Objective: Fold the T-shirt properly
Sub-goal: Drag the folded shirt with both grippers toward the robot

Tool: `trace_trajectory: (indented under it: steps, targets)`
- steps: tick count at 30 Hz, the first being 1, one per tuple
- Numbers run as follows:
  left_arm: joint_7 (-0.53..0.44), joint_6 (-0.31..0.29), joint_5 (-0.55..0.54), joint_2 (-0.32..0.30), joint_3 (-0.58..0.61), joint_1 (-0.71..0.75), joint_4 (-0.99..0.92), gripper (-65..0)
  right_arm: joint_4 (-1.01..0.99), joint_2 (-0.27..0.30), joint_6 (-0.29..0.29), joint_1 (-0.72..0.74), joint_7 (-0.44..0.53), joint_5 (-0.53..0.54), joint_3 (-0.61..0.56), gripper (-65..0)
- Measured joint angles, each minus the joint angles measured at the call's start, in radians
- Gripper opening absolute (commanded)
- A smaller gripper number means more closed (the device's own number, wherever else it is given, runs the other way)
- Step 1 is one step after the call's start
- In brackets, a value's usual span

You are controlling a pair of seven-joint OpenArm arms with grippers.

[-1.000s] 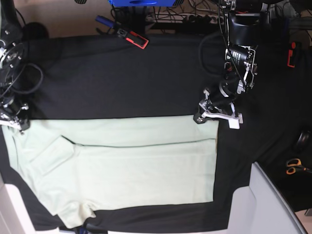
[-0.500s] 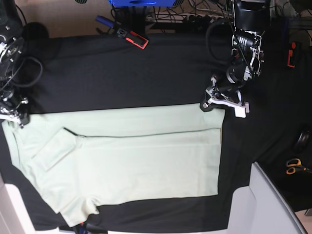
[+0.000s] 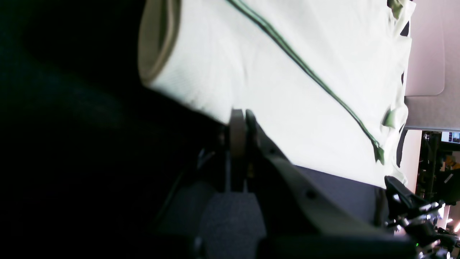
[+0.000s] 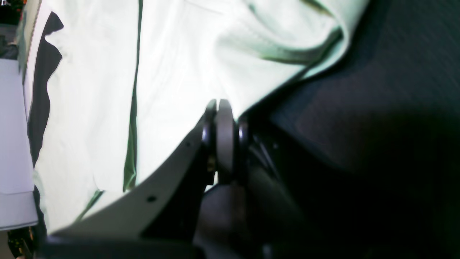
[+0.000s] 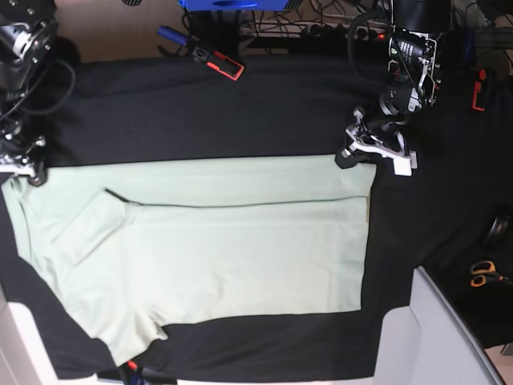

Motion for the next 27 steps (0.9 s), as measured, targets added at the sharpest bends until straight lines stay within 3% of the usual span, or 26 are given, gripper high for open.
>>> trace_trajectory:
  steps: [12, 19, 27]
  targets:
    - [0.019, 0.034, 0.018, -0.037, 0.000, 0.177, 0.187, -65.0, 0.375, -0.114, -0.035, -0.180, -0.249, -0.028, 0.127, -64.7]
    - [0.039, 0.035, 0.027, -0.032, -0.105, 0.282, 0.264, -65.0, 0.536, -0.182, -0.043, -0.262, -0.322, -0.040, 0.154, -64.7]
    - [0.042, 0.031, 0.058, -0.031, -0.160, 0.336, 0.299, -65.0, 0.585, -0.211, -0.040, -0.305, -0.327, -0.035, 0.152, -64.7]
